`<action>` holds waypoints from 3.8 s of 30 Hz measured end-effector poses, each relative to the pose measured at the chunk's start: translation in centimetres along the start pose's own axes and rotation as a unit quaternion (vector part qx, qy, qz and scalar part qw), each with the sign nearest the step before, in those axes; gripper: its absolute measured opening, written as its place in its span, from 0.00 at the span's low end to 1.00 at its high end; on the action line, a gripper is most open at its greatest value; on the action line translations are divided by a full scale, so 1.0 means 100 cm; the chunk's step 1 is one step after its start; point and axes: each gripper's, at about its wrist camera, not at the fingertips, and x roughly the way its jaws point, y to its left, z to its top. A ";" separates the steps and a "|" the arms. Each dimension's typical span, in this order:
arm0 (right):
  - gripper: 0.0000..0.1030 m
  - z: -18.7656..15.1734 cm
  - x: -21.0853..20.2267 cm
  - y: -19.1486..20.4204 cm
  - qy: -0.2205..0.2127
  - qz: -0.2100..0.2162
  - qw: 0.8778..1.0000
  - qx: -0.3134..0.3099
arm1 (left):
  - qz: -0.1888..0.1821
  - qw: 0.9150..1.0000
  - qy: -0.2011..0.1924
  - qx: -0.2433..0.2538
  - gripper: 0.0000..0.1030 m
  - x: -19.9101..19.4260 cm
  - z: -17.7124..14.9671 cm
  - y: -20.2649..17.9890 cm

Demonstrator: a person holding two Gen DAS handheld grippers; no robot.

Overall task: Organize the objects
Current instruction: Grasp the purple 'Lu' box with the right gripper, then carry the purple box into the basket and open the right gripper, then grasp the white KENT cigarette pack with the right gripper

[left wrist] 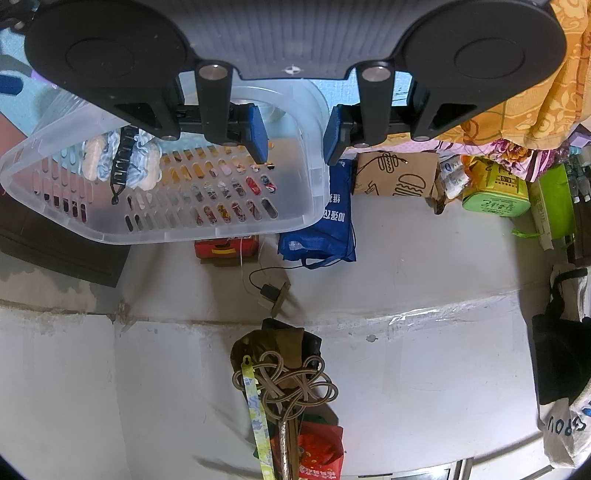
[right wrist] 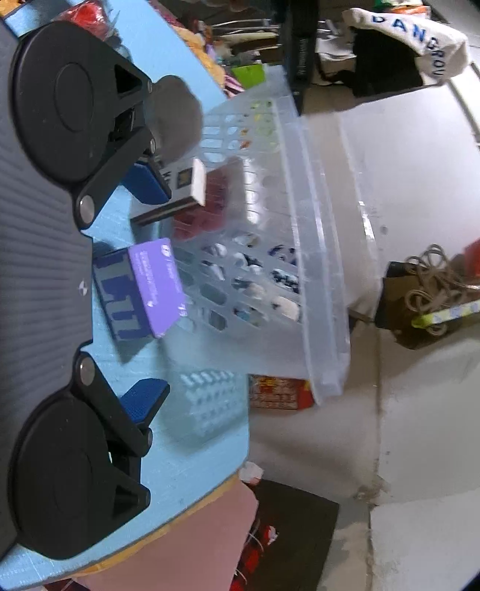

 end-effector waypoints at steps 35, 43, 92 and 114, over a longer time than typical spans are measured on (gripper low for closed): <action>0.58 -0.006 -0.007 -0.004 -0.031 0.025 0.999 0.003 | -0.012 1.000 -0.008 -0.001 0.37 0.007 0.002 0.003; 0.59 -0.006 -0.004 -0.006 -0.016 0.028 0.999 0.005 | -0.020 1.000 -0.017 -0.004 0.39 0.008 -0.002 0.005; 1.00 0.069 -0.044 0.035 -0.217 -0.069 0.974 -0.017 | -0.030 0.999 -0.017 -0.007 0.40 0.011 0.001 0.008; 1.00 -0.010 -0.032 0.044 -0.119 -0.041 0.992 -0.017 | -0.041 0.998 -0.043 -0.020 0.41 0.010 -0.008 0.012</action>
